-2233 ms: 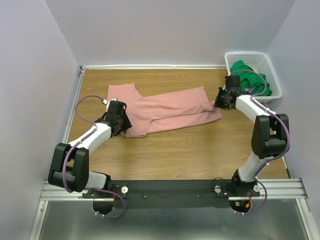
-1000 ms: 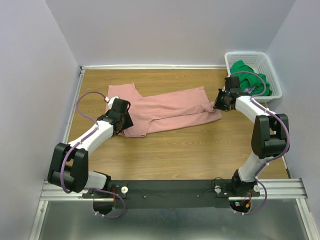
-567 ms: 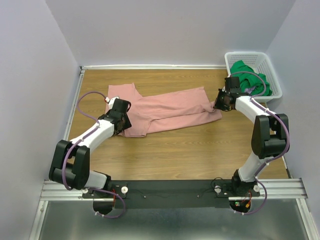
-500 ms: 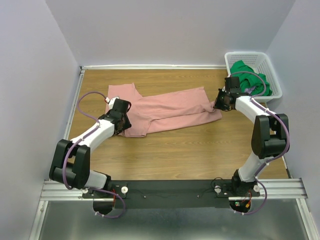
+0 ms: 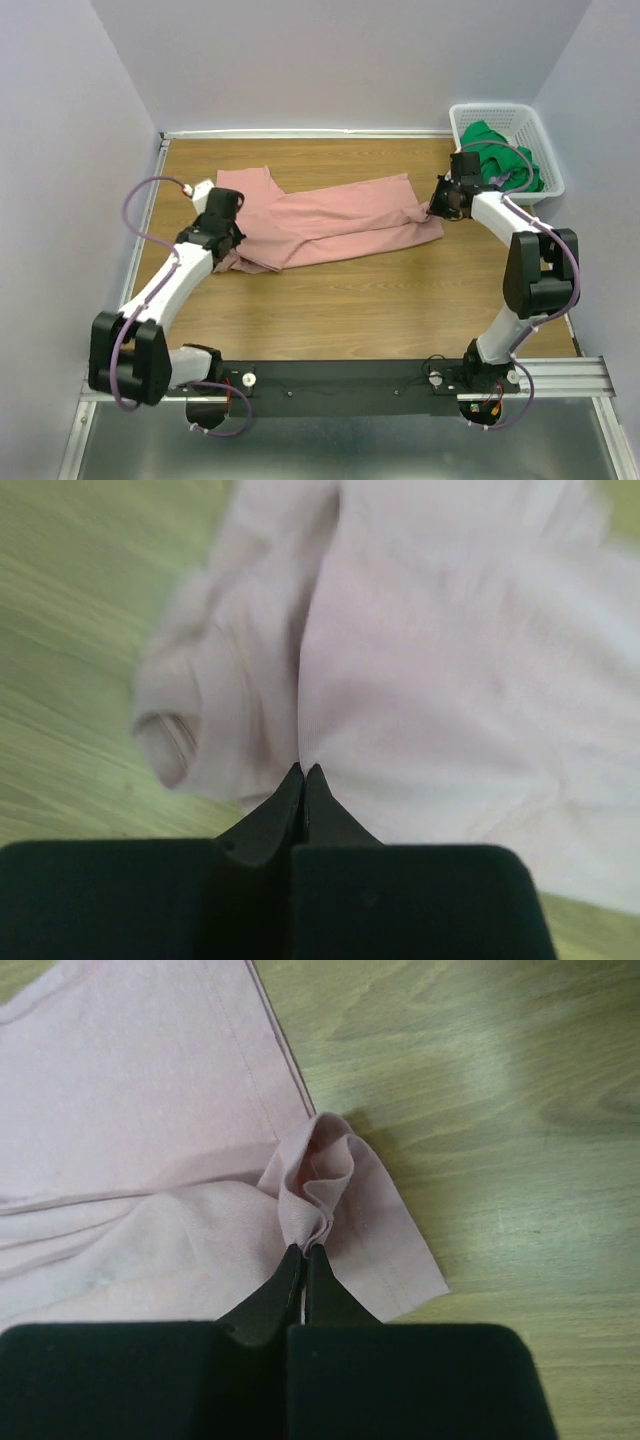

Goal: Fold and stack the t-shirts
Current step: Flatten the tshirt out

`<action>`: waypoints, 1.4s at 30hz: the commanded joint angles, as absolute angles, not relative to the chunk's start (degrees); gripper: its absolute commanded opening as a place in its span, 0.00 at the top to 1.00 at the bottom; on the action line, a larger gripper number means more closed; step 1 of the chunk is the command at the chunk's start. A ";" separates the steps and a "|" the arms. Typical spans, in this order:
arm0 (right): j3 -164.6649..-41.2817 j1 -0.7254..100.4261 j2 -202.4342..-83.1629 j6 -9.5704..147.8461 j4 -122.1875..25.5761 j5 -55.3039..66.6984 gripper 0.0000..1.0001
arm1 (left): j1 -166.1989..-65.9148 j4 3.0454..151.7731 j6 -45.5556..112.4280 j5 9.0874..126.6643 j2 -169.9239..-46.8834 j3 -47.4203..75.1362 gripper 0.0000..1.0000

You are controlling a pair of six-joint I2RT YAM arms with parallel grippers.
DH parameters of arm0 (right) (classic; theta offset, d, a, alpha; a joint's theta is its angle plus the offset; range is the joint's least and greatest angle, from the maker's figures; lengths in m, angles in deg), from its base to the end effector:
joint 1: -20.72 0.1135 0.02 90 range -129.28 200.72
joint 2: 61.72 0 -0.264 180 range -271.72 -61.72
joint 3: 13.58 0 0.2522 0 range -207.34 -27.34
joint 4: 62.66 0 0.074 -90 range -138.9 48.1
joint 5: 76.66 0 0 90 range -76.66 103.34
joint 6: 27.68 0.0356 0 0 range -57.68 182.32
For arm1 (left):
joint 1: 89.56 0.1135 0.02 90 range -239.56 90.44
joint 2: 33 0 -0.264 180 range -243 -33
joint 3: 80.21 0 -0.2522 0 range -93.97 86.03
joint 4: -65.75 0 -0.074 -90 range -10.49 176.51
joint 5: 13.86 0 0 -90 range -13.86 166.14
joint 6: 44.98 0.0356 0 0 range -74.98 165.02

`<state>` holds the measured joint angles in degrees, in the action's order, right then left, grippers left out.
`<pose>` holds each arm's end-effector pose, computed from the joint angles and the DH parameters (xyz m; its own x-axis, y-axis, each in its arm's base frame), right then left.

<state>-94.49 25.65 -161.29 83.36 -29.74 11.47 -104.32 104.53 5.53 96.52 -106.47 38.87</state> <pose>0.3695 0.0330 0.2073 -0.7666 0.2940 -0.5708 0.1812 0.9519 0.2470 0.2528 -0.0538 0.2280 -0.6007 -0.4582 -0.6551 -0.4582 0.8688 -0.1875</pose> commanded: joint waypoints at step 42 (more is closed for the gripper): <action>-120.08 25.65 -125.95 70.85 -20.78 7.98 0.99 | -96.85 89.47 32.71 98.20 -85.37 -1.46 1.00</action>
<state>-125.92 26.26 -120.87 73.33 -23.86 6.03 -96.80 92.44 31.63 100.26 -80.09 -10.55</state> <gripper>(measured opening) 0.012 0.009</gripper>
